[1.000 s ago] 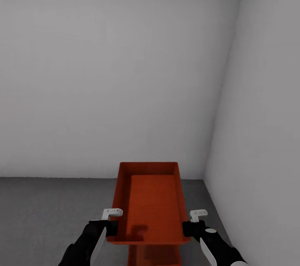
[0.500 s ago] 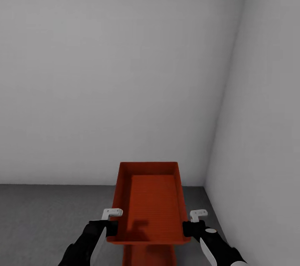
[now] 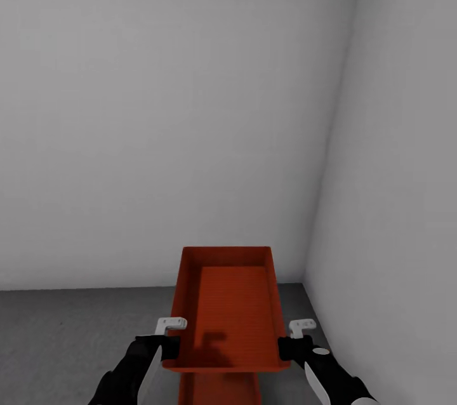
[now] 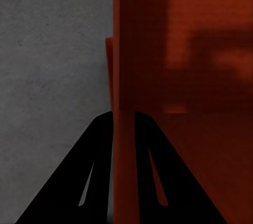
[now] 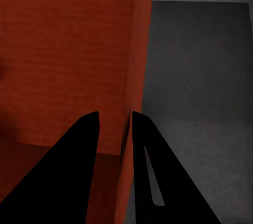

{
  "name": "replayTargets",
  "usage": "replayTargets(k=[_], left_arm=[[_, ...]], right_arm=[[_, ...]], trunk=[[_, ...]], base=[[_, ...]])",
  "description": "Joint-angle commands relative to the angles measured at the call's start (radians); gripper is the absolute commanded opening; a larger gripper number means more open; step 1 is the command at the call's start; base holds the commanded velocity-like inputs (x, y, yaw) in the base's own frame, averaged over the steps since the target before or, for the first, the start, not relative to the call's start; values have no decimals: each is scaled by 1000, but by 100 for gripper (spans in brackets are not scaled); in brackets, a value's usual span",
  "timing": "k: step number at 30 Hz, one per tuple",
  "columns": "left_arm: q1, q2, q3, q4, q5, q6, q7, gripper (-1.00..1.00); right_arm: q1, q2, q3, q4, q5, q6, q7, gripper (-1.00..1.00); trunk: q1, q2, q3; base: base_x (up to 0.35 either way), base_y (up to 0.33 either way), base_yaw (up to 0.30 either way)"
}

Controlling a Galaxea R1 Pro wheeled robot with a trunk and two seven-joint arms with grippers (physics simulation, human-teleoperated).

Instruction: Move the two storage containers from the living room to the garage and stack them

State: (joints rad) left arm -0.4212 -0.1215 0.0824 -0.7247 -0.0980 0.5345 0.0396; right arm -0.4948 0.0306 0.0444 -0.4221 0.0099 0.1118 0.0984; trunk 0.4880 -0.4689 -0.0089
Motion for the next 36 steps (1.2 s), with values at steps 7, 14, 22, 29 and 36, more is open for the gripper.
replayTargets(k=[7, 14, 22, 29, 36], left_arm=[[-1, -10, -7, -2, 20, -76, 2, -100], [-1, -10, -7, -2, 20, -76, 2, -100], [-1, -11, -7, -2, 20, -76, 2, -100], [-1, -11, -7, -1, 20, -76, 2, -100], [-1, -11, -7, -1, 20, -76, 3, -100]], right_arm=[[1, 31, 26, 2, -8, 6, 4, -100], [1, 31, 26, 2, -8, 6, 4, -100], [1, 31, 26, 2, -8, 6, 4, -100], [1, 31, 26, 2, -8, 6, 4, -100], [1, 31, 26, 2, -8, 6, 3, -100]], trunk=[[0, -1, -1], [0, -1, -1], [0, -1, -1], [0, -1, -1], [0, -1, -1]], base=[[13, 11, -8], [149, 136, 0], [24, 21, 0], [114, 1, 0], [49, 0, 0]])
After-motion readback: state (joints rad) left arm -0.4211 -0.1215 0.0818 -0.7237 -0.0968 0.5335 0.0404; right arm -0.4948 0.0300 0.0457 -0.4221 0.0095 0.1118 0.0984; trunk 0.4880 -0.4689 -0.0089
